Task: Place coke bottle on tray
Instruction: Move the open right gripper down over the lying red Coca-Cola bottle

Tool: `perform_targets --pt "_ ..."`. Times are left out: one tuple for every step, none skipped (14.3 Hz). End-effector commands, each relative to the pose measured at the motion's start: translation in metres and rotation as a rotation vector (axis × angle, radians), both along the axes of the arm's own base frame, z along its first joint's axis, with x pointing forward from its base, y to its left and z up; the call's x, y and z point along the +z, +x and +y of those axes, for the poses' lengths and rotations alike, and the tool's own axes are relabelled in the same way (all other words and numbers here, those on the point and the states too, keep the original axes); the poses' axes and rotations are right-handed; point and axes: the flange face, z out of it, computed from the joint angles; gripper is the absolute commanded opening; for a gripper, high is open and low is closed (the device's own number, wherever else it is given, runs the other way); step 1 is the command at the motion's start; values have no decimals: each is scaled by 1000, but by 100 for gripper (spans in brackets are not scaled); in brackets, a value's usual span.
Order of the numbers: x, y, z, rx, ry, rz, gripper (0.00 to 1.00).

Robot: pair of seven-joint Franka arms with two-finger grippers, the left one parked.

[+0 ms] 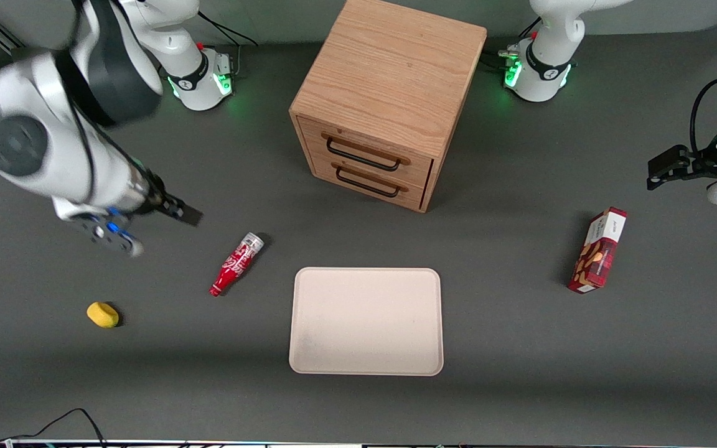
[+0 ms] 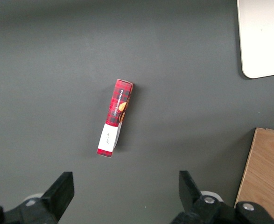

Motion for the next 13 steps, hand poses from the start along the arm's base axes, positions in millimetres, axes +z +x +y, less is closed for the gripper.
perform_targets --pt "-72 25 12 -108 -36 4 100" --pt "-91 29 13 -124 -36 0 100" --pt "-109 32 13 -125 -34 -4 100" --pt "-126 35 13 -126 -37 -19 100" --pt "-144 39 14 -149 -44 -32 100" --pt "-164 39 13 -160 -60 -36 100" --pt "-177 36 13 -169 -67 -44 100" --pt "-187 32 12 -172 -63 -50 100" --pt "-197 27 12 -170 -62 -53 100" --pt "-206 24 13 -166 -59 -67 100" --pt "-217 20 12 -166 -55 -73 100" --pt "-227 15 11 -165 -52 -76 100" --pt "-237 11 9 -165 -49 -82 100"
